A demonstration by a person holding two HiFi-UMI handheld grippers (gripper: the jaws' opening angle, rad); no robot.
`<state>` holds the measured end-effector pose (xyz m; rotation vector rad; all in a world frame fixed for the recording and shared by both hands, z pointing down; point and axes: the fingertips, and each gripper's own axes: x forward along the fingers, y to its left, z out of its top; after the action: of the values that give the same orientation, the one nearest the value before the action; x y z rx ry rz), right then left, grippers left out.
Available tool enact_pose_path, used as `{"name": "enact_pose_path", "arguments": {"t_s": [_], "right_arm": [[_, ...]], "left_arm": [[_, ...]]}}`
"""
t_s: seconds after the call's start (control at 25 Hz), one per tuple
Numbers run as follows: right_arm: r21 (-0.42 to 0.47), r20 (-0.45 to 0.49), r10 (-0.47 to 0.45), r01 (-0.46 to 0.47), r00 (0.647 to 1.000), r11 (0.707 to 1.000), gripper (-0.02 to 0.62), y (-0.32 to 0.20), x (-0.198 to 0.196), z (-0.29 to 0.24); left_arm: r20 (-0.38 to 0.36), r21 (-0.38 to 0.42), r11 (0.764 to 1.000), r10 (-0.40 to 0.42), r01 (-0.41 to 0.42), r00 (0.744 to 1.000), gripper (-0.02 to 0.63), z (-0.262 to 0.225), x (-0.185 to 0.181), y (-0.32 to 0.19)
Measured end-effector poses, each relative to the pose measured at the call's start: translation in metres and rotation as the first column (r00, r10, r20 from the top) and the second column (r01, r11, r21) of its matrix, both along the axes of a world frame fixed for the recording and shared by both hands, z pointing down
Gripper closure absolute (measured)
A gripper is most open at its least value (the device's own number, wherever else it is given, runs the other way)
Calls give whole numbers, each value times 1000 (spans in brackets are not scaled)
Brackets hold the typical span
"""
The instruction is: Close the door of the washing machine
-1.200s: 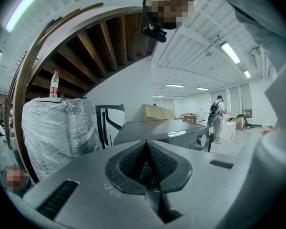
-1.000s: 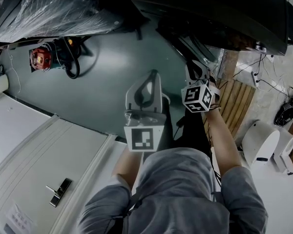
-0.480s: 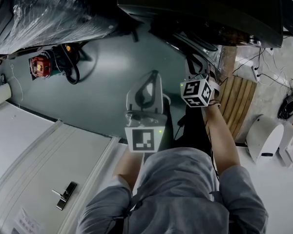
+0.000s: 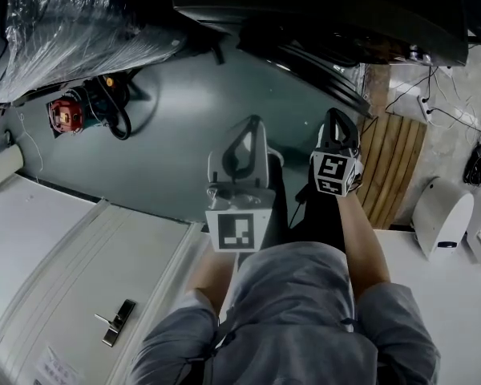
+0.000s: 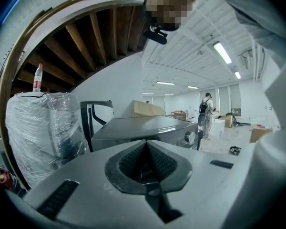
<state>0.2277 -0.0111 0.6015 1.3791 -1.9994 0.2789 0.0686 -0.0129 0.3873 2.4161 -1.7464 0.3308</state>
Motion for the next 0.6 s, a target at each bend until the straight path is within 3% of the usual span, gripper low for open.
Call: {"name": "enact_pose_path", "arguments": {"t_s": [0.16,0.24,0.6], "right_arm": [[-101,26,251,-248,968,964,595,13,55,34],[-124,28,326,-320,945,939,595,15,76,45],[-114,38,340,-334,940,936,595,12,88,49]], "left_arm": [[-3,-13,1000,16,-16,1000,609,7,7,1],[6,-24,999,24,-24,1000,609,13,9,3],[-12,-24,999,37,-37,999,609,25,22,1]]}}
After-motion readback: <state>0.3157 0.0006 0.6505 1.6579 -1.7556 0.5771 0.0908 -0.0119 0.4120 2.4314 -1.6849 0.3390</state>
